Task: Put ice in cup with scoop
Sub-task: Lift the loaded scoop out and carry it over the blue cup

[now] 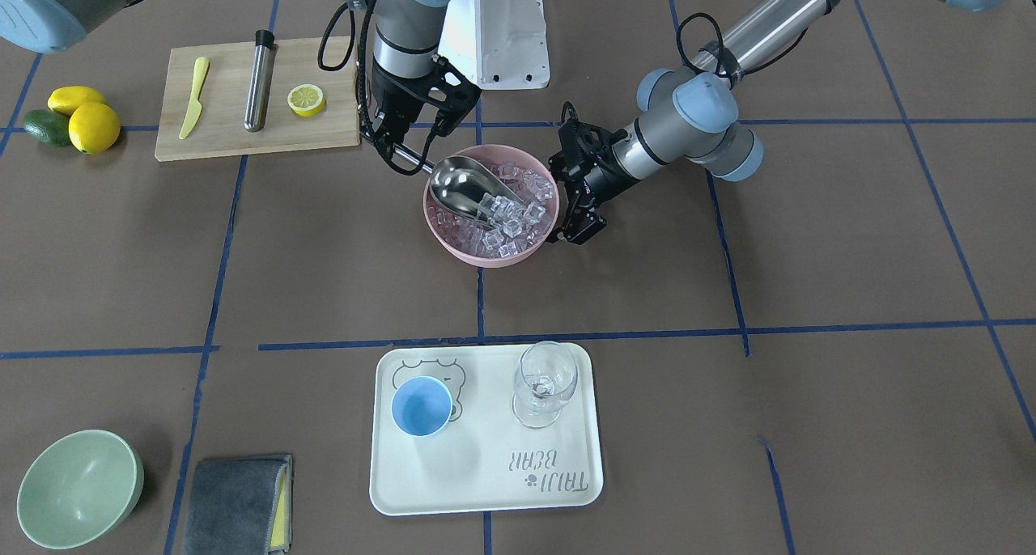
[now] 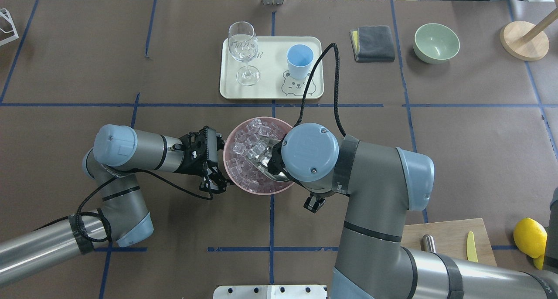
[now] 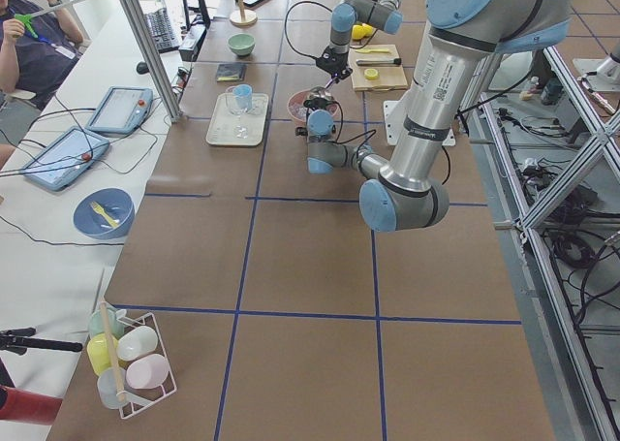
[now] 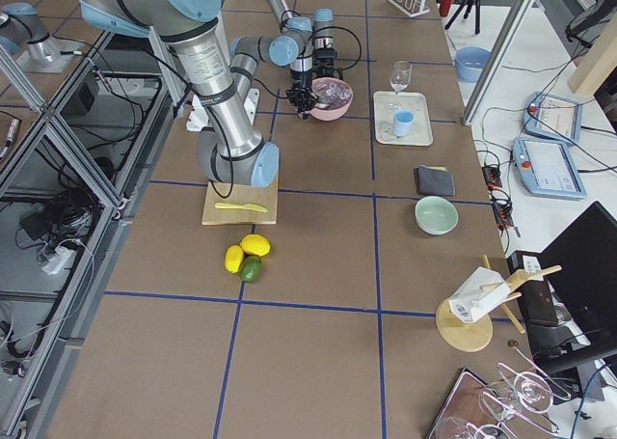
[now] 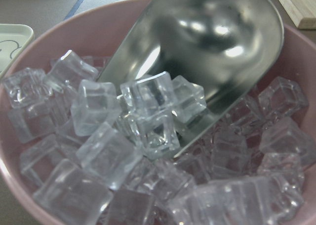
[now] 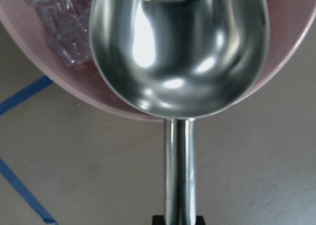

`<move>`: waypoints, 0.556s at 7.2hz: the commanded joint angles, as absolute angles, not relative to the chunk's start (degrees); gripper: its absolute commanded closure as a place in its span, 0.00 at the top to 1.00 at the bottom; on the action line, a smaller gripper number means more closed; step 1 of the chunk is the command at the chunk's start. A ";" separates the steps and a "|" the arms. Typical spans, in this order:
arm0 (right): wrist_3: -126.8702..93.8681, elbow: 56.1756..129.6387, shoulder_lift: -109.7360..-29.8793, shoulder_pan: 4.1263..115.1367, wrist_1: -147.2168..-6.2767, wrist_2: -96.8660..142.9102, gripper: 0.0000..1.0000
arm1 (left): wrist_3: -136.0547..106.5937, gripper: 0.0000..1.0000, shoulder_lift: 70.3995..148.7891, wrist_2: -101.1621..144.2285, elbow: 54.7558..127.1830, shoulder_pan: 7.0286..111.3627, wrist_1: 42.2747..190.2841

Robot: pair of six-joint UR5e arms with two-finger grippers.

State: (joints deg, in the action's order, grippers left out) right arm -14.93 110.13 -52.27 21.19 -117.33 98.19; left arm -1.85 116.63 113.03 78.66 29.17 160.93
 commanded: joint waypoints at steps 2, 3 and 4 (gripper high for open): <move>-15.47 116.61 -54.49 21.71 -116.02 98.44 0.00 | -1.85 1.00 116.72 113.03 78.66 29.18 160.93; -15.64 118.28 -54.49 22.14 -116.02 98.44 0.00 | -1.85 1.00 116.72 113.03 78.66 29.18 160.93; -15.64 118.74 -54.49 23.45 -116.02 98.87 0.00 | -1.85 1.00 116.72 113.03 78.66 29.18 160.84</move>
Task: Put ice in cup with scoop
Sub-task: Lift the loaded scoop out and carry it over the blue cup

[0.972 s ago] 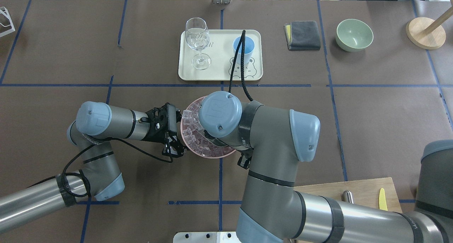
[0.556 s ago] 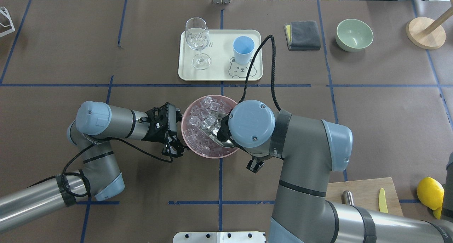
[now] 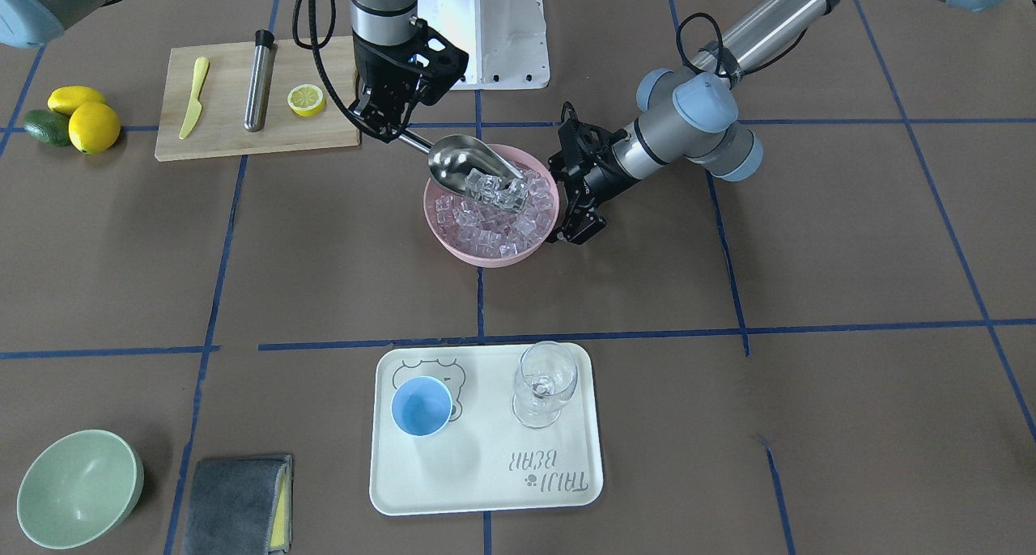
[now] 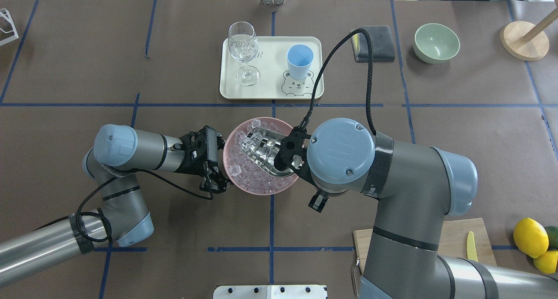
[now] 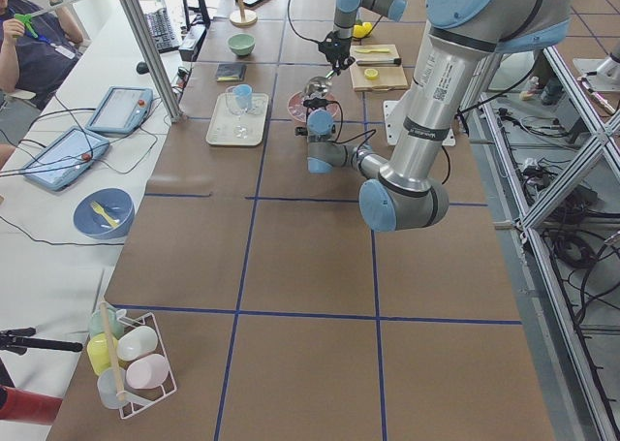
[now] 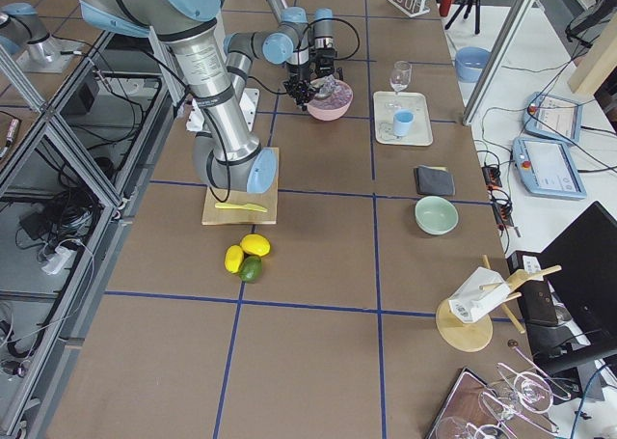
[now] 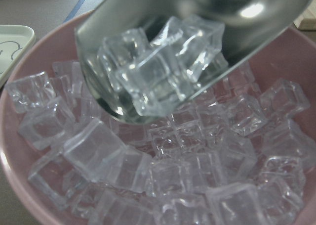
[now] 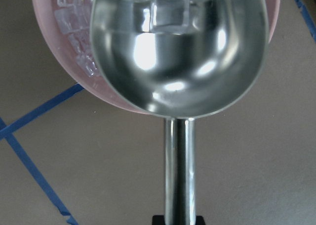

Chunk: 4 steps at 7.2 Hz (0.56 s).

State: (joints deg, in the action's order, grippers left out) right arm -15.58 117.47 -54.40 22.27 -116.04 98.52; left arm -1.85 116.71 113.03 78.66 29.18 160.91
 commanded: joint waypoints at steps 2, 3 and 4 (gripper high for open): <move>-16.35 118.39 -54.32 28.71 -117.06 101.32 0.00 | -1.85 1.00 116.72 113.03 78.66 29.27 160.84; -16.35 117.87 -54.06 32.05 -118.64 103.69 0.00 | -1.85 1.00 116.72 113.03 78.66 29.18 160.84; -16.35 115.25 -52.83 35.21 -120.04 105.71 0.00 | -1.85 1.00 116.81 113.03 78.66 29.18 160.84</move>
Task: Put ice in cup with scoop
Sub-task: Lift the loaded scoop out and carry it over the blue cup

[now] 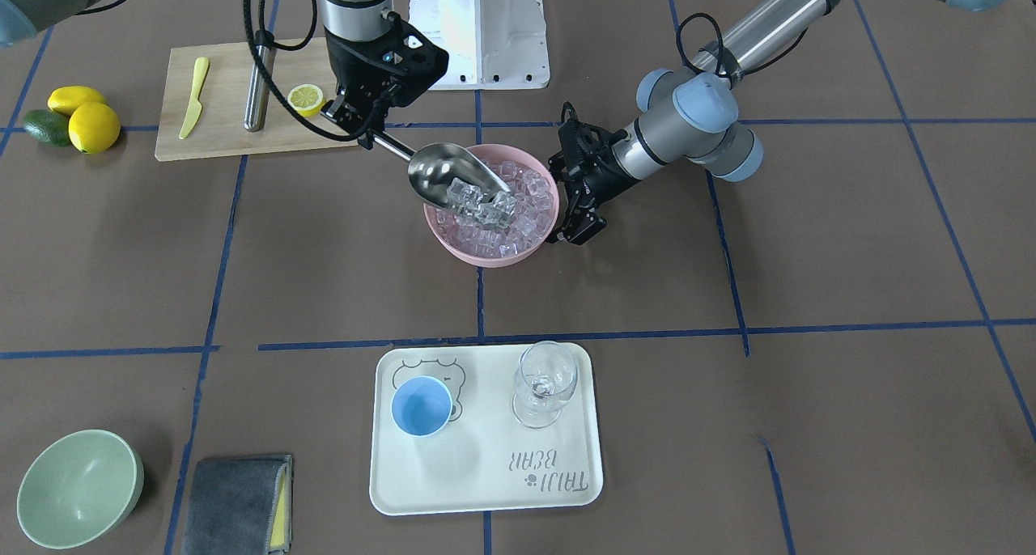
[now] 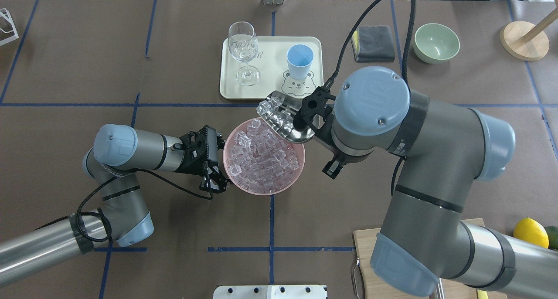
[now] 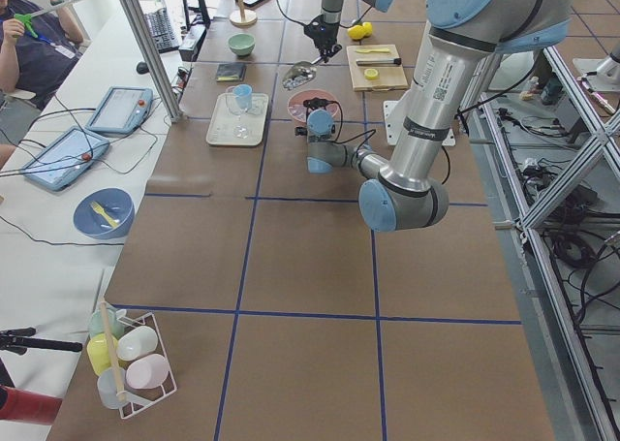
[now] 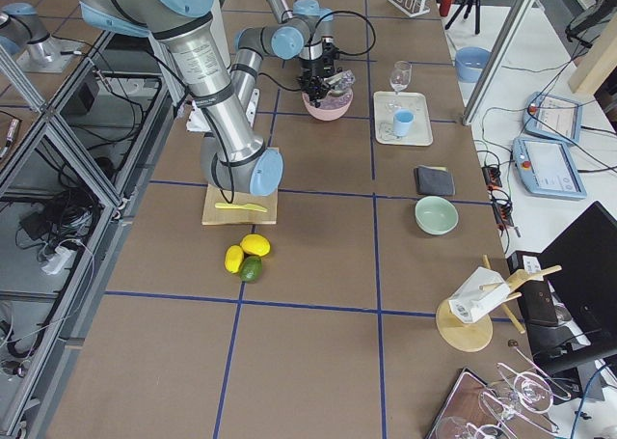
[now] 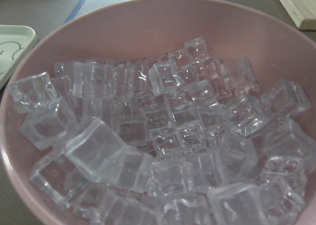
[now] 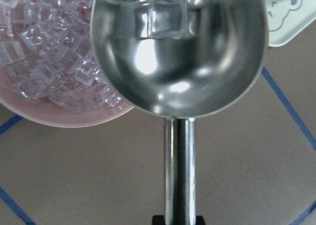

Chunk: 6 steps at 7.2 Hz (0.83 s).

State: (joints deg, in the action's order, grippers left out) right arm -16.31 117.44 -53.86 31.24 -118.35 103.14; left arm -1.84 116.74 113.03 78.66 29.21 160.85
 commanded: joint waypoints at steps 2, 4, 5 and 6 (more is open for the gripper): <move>-15.83 105.43 -47.49 41.11 -120.15 109.14 0.00 | -1.85 1.00 116.81 113.03 78.58 29.18 160.84; -13.99 95.76 -42.04 44.11 -120.06 109.16 0.00 | -1.85 1.00 116.72 113.03 78.66 29.27 160.93; -10.41 93.89 -42.19 44.38 -120.23 108.81 0.00 | -1.85 1.00 116.81 113.03 78.58 29.27 160.84; -9.33 93.78 -42.45 44.91 -120.84 108.81 0.00 | -1.85 1.00 116.81 113.03 78.57 29.27 160.93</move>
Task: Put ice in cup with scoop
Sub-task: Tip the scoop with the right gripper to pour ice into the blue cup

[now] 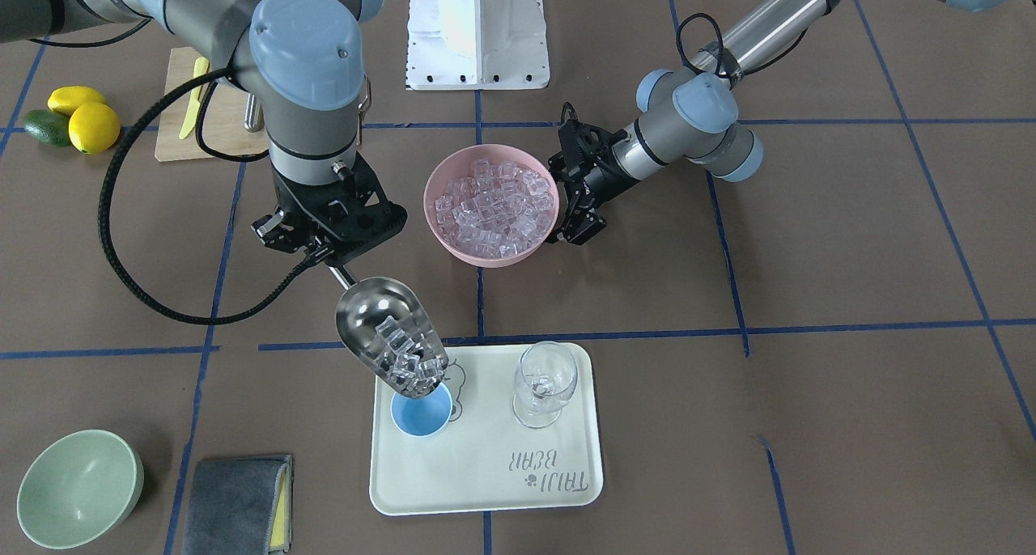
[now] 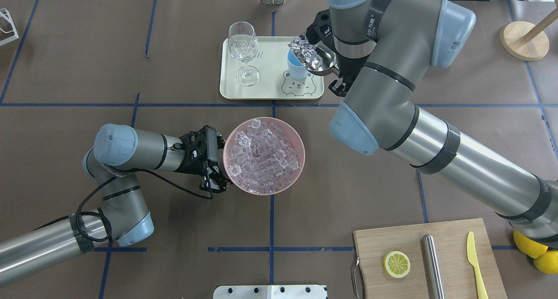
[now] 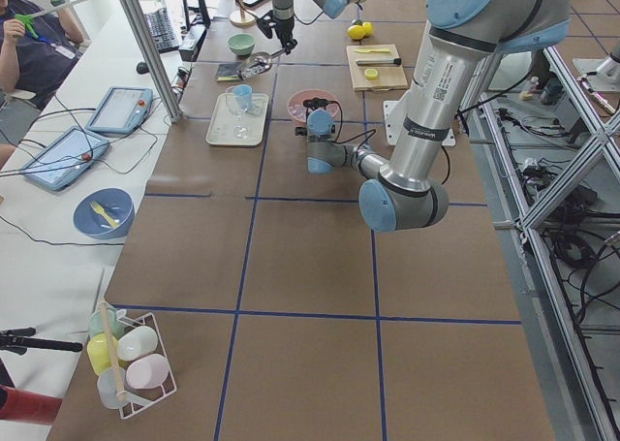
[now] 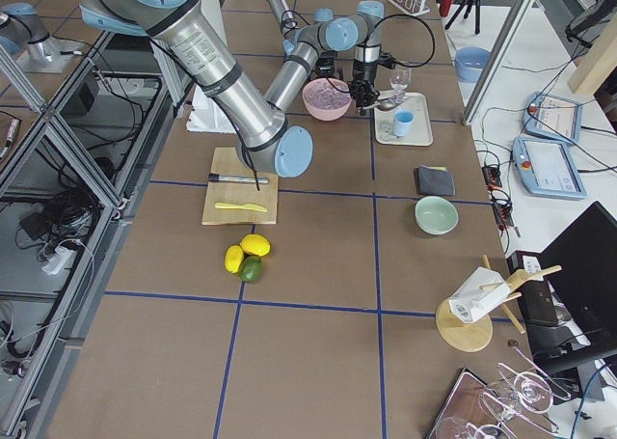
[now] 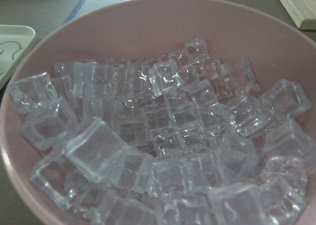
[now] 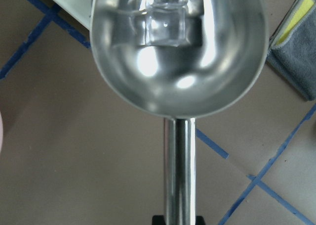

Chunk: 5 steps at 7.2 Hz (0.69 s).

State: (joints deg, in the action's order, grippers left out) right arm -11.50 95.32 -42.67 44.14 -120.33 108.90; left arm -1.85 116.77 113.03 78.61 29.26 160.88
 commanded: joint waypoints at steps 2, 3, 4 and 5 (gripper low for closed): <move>-4.60 92.81 -41.49 45.61 -126.10 108.90 0.00 | -1.85 1.00 116.72 113.03 78.57 29.27 160.84; -4.22 92.12 -40.35 45.79 -128.73 108.72 0.00 | -1.85 1.00 116.72 113.03 78.57 29.27 160.84; -3.96 88.63 -36.60 45.88 -131.98 108.72 0.00 | -1.85 1.00 116.72 113.03 78.57 29.27 160.84; -1.34 84.77 -32.47 45.88 -135.75 108.37 0.00 | -1.85 1.00 116.72 113.03 78.57 29.27 160.93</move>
State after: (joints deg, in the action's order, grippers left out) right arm -3.57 88.86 -36.89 45.81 -131.47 108.65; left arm -1.85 116.72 113.03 78.57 29.27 160.86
